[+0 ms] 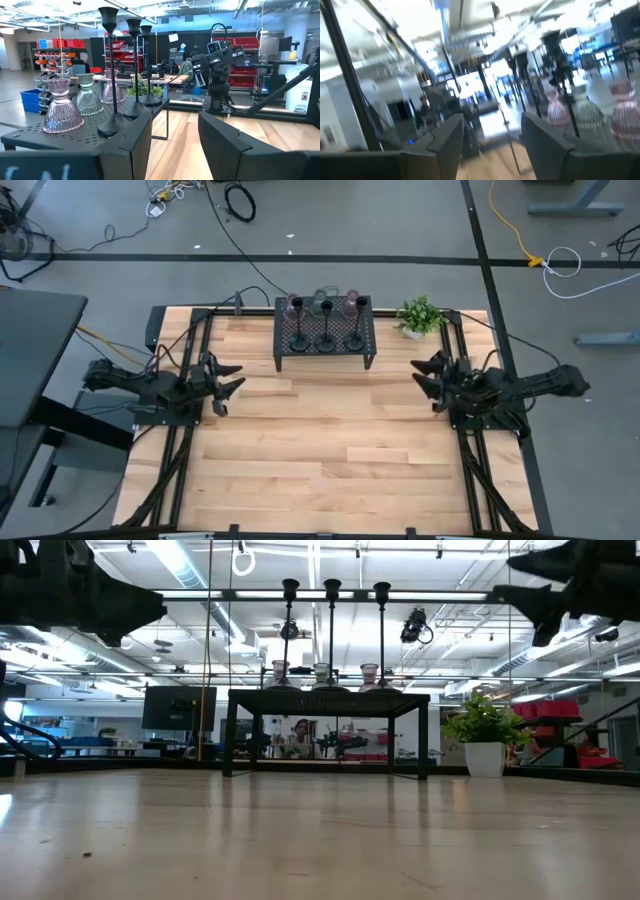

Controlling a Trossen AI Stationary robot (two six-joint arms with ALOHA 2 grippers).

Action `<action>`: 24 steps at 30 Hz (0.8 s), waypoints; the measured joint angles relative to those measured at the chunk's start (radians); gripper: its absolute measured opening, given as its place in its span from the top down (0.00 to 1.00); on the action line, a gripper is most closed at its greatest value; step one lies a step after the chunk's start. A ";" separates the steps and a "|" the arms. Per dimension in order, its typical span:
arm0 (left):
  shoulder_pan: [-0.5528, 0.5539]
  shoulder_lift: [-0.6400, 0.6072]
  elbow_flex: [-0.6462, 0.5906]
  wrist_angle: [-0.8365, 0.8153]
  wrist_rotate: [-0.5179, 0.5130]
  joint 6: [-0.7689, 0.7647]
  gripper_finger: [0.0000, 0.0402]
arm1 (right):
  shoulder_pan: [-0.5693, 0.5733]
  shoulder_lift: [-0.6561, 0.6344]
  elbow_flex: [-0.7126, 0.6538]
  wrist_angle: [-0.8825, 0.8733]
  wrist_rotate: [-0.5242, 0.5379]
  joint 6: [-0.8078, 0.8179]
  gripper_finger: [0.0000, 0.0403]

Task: Pick & Place candle stick holders
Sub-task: Return to Home Position

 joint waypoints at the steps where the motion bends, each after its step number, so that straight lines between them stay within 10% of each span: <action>1: 0.000 -0.001 0.000 0.002 0.000 0.000 0.59 | 0.000 -0.026 0.000 0.000 0.000 0.000 0.51; 9: 0.000 -0.001 0.000 0.002 0.000 0.000 0.59 | -0.001 -0.224 0.000 -0.004 0.001 0.000 0.51; 24: 0.000 -0.001 0.000 0.001 0.000 0.000 0.59 | -0.003 -0.222 0.001 0.005 0.000 0.000 0.51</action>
